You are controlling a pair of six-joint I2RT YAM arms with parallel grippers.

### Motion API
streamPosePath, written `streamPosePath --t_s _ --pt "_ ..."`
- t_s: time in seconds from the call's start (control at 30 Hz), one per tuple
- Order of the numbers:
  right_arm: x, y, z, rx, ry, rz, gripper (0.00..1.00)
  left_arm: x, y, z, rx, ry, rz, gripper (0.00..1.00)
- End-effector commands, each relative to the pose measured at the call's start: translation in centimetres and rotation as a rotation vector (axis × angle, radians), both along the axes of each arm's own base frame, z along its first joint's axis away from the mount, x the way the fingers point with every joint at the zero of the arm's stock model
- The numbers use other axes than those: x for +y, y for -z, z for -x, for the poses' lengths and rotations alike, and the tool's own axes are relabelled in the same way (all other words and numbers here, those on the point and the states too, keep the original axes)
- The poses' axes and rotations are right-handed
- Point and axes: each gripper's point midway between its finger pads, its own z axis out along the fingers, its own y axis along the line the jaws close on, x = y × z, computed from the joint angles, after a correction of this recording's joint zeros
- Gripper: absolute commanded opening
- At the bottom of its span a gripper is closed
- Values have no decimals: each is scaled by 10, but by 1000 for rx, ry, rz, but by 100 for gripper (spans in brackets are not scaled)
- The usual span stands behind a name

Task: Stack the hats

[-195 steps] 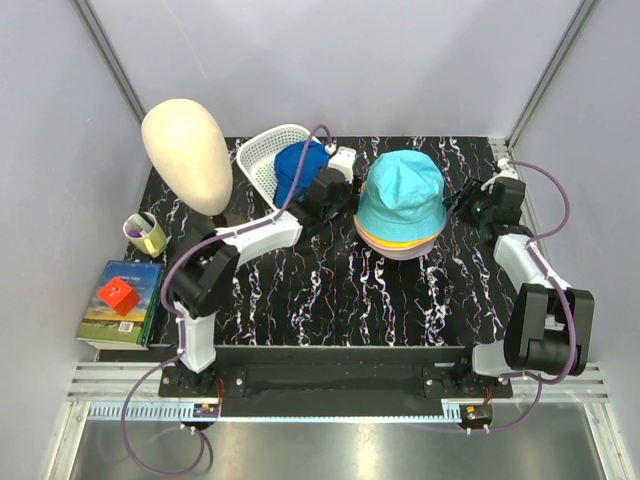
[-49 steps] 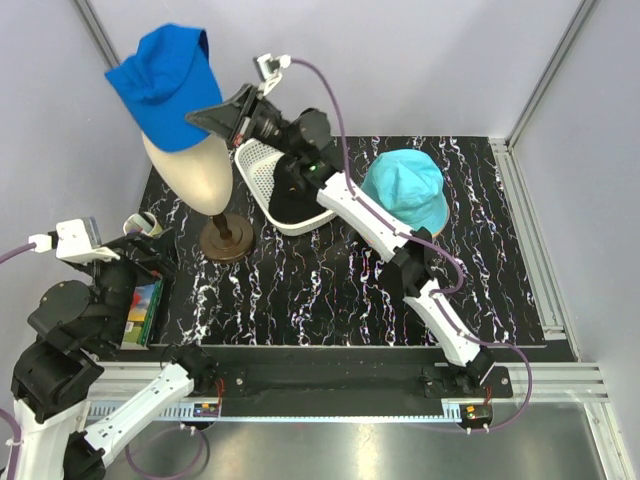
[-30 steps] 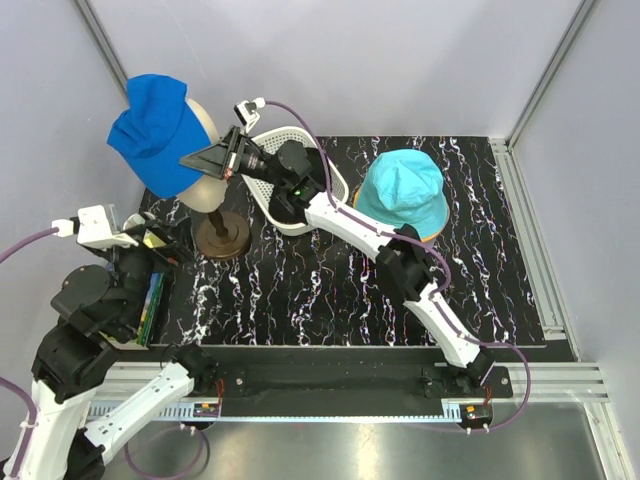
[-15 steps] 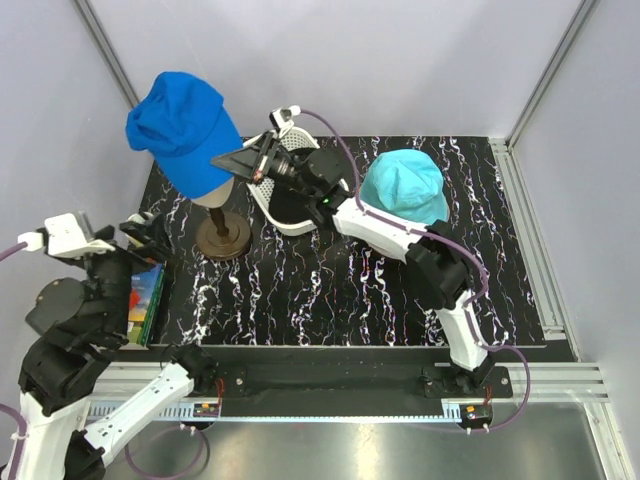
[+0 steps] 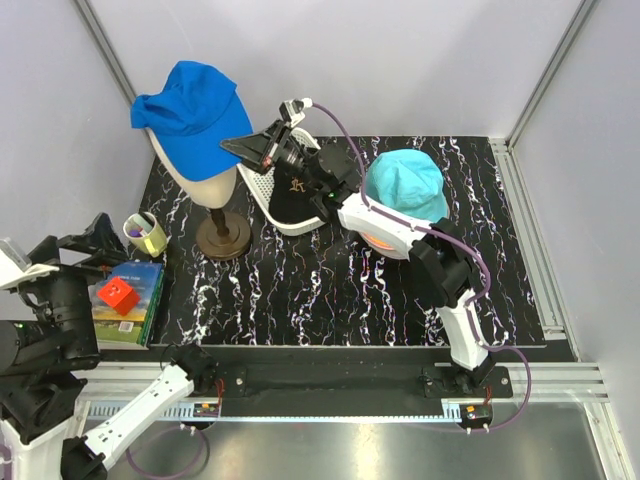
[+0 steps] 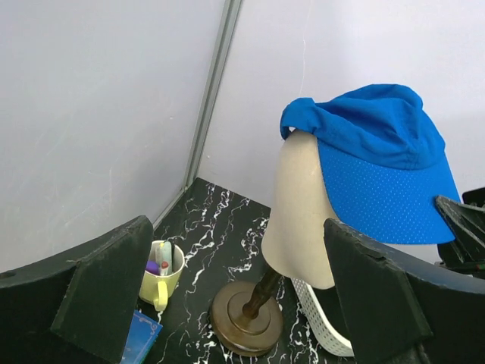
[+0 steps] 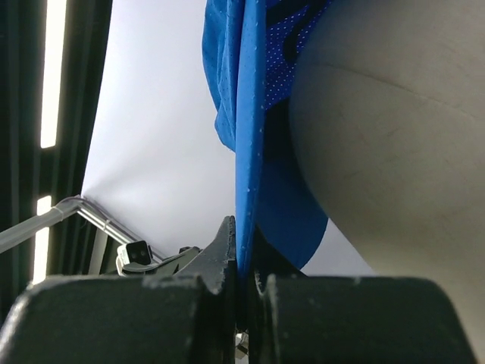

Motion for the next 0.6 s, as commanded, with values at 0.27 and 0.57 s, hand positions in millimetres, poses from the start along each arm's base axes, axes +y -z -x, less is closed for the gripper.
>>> streamPosePath --t_s 0.27,0.57 --pt "2 17 29 70 -77 -34 0 -30 9 -32 61 50 -51 99" --pt "5 37 24 95 -48 24 0 -31 9 -33 63 52 -52 99"
